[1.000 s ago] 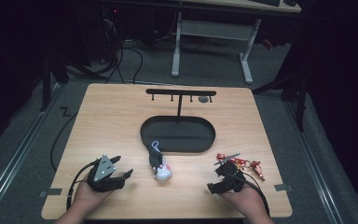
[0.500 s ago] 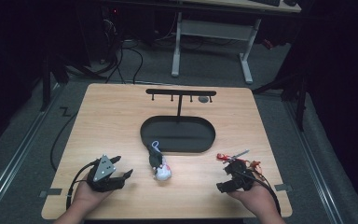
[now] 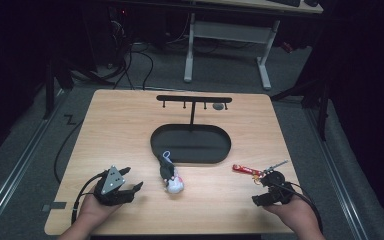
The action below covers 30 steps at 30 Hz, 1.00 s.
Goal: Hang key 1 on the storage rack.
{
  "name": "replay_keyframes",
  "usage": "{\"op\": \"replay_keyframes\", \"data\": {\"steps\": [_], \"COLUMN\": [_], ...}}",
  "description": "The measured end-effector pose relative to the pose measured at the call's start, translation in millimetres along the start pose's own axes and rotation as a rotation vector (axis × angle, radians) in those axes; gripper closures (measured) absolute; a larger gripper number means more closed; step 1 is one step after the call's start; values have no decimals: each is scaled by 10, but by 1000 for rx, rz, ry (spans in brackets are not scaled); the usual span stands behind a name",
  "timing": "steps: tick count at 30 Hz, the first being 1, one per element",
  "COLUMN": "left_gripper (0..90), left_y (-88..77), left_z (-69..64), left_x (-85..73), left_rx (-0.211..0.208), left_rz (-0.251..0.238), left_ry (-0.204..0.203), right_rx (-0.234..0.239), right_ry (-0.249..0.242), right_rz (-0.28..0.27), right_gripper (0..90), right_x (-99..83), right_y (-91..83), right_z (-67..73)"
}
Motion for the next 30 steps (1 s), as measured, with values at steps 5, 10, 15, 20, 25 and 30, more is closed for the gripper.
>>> {"op": "replay_keyframes", "data": {"steps": [5, 10, 15, 20, 25, 30], "left_gripper": [324, 324, 324, 325, 329, 330], "left_y": [4, 13, 15, 18, 18, 19], "left_z": [-6, -9, -12, -17, -14, -11], "left_x": [-9, -15, -18, -18, -7, -5], "left_rx": [-2, -4, -6, -11, -8, -6], "left_rz": [5, 8, 13, 13, 8, 9], "left_ry": [0, 1, 4, 6, 7, 7], "right_rx": [-39, -52, -53, -41, -50, -71], "right_ry": [43, 75, 91, 99, 106, 137], "right_rz": [-3, -7, -2, 1, -20, 0], "right_gripper": [321, 322, 327, 360, 336, 379], "right_x": [-47, -77, -91, -78, -1, 74], "right_y": [-44, -39, -35, -20, 36, 115], "right_z": [-194, -334, -416, -460, -522, -658]}}
Point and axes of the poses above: each handheld gripper's, and its own axes: y roughly forward along the jaws, x roughly out of its top, z roughly to its left, the point moved 6 cm from there along y, roughly forward along the jaws, and after that the axes turned 5 degrees about -z, right-handed, at the moved point
